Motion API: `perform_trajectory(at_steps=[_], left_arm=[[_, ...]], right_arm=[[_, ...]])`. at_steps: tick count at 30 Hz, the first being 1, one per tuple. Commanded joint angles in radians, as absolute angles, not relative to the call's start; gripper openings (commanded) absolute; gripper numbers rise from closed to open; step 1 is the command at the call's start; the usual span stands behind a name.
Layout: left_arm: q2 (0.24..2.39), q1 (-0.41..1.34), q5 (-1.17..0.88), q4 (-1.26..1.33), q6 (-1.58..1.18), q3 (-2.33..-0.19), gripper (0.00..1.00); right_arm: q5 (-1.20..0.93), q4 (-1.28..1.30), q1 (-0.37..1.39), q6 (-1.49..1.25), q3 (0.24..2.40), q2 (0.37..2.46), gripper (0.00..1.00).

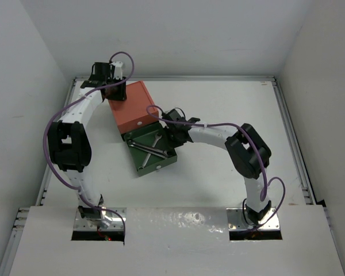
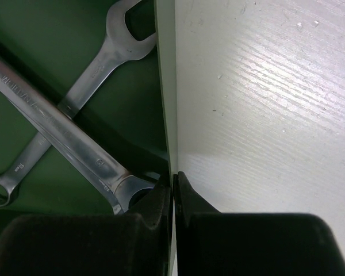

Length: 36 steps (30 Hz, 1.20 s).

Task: Sort the tools into containers

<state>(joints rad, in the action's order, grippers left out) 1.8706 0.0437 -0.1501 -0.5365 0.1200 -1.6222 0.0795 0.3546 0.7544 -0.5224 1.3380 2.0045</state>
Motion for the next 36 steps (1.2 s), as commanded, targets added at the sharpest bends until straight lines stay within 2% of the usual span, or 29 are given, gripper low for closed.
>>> perform_trajectory(at_steps=[1, 36], left_arm=[[1.882, 0.028, -0.156, -0.554, 0.123, -1.631, 0.36], [1.885, 0.028, -0.156, -0.56, 0.126, -1.629, 0.36]], right_arm=[[0.077, 0.219, 0.77, -0.571, 1.341, 1.95, 0.0], [0.16, 0.117, 0.755, -0.632, 1.443, 1.931, 0.0]])
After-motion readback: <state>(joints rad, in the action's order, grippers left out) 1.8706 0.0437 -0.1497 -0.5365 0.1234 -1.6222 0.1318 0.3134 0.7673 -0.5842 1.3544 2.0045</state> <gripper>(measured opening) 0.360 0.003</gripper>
